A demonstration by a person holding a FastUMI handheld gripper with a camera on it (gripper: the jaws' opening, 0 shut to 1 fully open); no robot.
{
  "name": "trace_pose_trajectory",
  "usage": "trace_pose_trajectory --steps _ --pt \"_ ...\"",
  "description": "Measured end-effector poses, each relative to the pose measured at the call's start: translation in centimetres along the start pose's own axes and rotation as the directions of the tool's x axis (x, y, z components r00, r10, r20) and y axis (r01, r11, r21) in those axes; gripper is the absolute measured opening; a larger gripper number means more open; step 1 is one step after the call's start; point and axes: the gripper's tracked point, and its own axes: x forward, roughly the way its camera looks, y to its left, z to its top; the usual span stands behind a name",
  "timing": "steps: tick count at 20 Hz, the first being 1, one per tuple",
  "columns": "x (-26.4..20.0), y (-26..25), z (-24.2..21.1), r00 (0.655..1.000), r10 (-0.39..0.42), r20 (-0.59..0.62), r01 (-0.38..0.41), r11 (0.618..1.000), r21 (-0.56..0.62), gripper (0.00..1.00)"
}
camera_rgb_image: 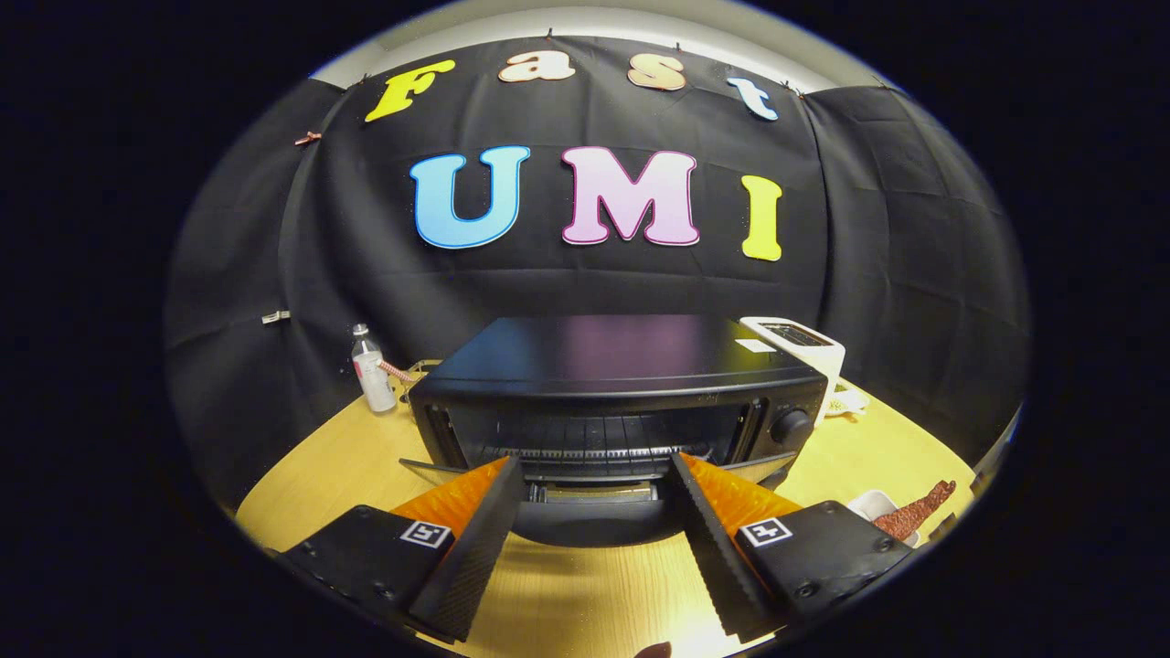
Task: Open the toaster oven, put the food inside, and close the toaster oven door.
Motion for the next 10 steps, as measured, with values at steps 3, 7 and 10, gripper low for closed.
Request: trace_pose_trajectory --steps 3,7,10 --pt "-1.0 0.0 -1.1 1.0 0.006 -0.021 -0.007 1.0 -0.011 0.98" --pt "-2.3 -0.1 -2.9 0.998 0.009 -0.059 -0.01 1.0 -0.012 0.98" --pt "-3.0 -0.1 -3.9 0.997 0.015 -0.077 -0.017 1.0 -0.022 0.98"
